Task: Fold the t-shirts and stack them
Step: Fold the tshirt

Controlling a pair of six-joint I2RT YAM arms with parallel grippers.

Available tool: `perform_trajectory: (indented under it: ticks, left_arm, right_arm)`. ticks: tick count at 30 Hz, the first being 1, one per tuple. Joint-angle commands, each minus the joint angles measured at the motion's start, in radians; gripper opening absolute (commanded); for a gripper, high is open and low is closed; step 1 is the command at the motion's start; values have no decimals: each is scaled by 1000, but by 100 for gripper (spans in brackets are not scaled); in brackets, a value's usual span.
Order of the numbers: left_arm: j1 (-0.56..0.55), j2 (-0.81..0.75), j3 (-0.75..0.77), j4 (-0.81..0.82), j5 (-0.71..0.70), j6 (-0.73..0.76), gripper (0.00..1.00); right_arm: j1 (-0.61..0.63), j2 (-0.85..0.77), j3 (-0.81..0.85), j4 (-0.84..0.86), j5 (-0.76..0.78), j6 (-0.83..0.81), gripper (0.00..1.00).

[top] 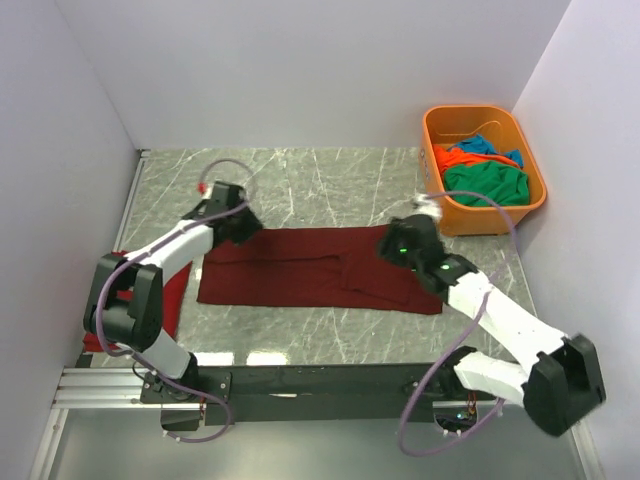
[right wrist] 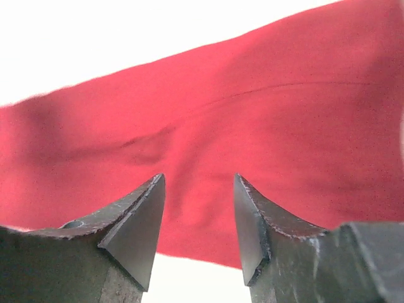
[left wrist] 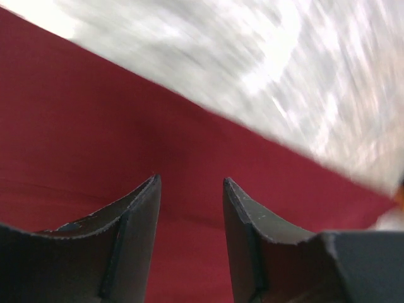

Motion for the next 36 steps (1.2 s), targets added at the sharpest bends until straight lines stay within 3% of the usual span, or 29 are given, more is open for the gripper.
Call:
perform_trajectory:
  ticks: [1, 3, 12, 36]
  left_arm:
    - [-121, 8, 43, 36, 68, 92, 50]
    - [-190, 47, 58, 50, 104, 100, 50]
    - [-406, 216, 186, 55, 195, 174, 53]
    - [-549, 344, 249, 61, 259, 168, 48]
  right_arm:
    - [-155, -46, -93, -58, -58, -5, 54]
    - [-228, -61, -127, -61, -99, -15, 53]
    - [-321, -100, -236, -68, -184, 6, 52]
    - [-339, -103, -376, 45, -271, 120, 47]
